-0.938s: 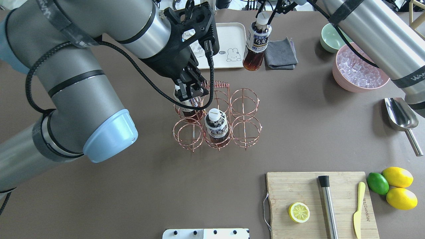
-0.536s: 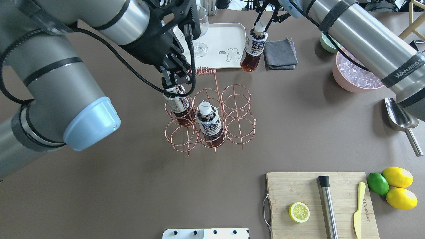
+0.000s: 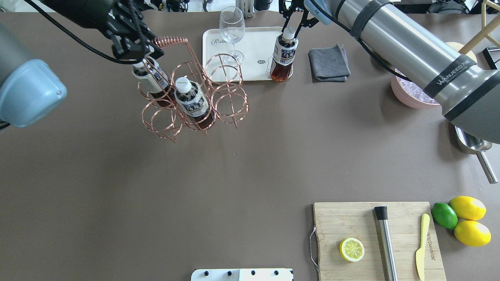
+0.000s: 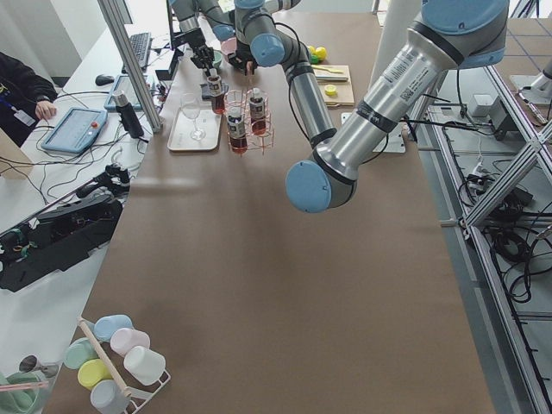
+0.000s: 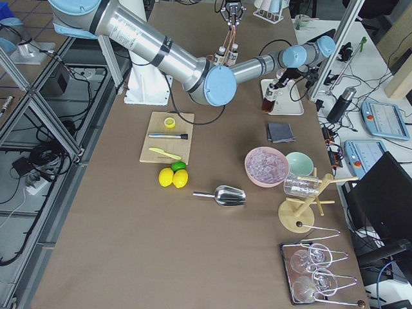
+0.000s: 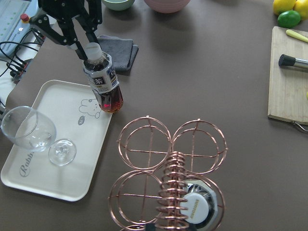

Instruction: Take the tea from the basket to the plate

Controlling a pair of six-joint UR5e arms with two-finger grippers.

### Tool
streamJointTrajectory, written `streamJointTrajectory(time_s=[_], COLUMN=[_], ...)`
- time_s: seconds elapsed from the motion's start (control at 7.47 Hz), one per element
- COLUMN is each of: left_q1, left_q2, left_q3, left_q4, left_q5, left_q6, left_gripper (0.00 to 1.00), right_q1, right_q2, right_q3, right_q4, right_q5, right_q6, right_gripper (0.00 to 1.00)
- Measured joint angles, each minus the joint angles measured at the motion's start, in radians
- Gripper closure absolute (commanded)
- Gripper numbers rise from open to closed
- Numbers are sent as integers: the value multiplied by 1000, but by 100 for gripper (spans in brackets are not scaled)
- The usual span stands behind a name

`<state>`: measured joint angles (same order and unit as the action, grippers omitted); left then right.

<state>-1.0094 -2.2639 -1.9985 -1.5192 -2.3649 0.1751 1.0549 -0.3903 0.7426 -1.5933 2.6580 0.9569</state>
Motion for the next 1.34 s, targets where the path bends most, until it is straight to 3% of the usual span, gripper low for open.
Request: streamJointTrajectory(time_s=[0.54, 0.94, 1.34], left_q1=[-241, -364, -455], left_q2=[118, 158, 164], left_q3=[83, 120, 225], left_q4=[-3, 0, -1], left_q5=[-118, -136, -124], left_q6=[190, 358, 584], left_gripper=[100, 100, 100], right_q1=[-12, -10, -5], right_q2=[57, 94, 107], right_q3=[-75, -96, -102], right_q4=[97, 126, 132], right_q5=[-100, -137, -168], right_q6=[0, 1, 1], right_gripper=[100, 100, 100])
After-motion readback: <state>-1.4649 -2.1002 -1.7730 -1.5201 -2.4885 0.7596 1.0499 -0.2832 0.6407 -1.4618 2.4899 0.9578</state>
